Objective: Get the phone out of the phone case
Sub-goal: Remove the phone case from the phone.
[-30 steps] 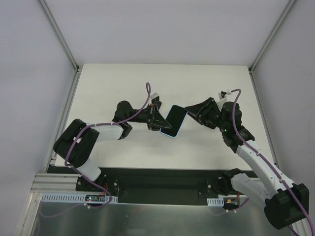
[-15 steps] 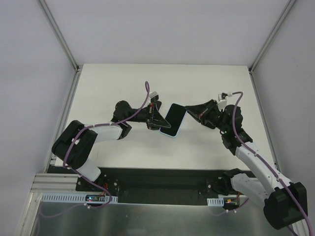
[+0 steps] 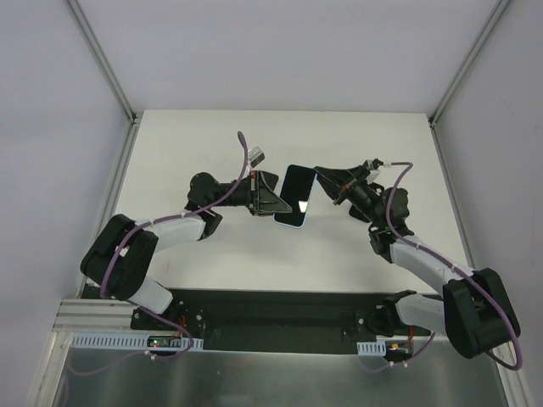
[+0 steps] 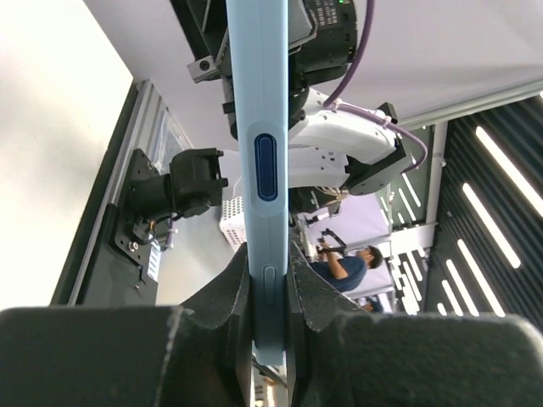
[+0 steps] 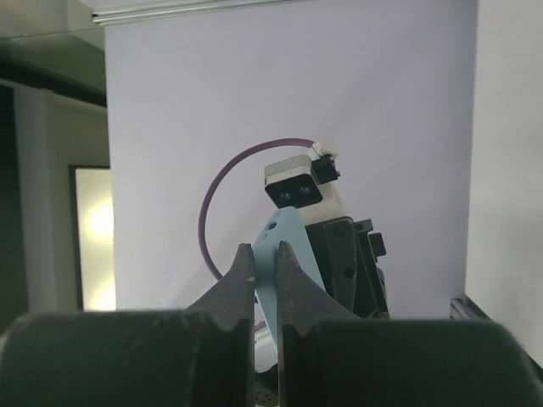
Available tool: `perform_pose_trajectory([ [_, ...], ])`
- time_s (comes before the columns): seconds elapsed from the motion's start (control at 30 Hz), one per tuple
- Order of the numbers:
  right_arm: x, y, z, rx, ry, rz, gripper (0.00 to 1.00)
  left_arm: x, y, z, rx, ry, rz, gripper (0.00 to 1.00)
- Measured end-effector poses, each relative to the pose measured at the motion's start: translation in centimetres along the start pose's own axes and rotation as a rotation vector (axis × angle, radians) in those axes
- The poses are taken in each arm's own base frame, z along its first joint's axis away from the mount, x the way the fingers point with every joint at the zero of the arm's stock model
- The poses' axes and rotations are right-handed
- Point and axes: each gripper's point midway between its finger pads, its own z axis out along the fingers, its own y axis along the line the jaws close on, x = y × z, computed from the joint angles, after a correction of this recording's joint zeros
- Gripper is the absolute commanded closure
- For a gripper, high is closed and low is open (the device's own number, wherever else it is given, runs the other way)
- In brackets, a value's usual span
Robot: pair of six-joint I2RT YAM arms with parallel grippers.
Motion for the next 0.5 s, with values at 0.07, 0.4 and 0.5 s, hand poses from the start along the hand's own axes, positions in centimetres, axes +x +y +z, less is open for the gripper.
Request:
perform_pose_trajectory([
  [0.07,0.3,0.9,0.3,-0.046,0.017,0.019,0.98,0.0,-0.7,-0.1,0.011,-0.008,0.046,1.0],
  [0.4,1.1,2.1,2.0,-0.159,0.06,0.145,0.99,0.2,-2.2,-0.2,0.023,-0.005,0.124,1.0],
  [0.5,1.2,2.0,2.9,-0.16,0.072,0.186,0.99,0.1,-2.4,-0.1,0.021,-0.005,0.12,1.0],
])
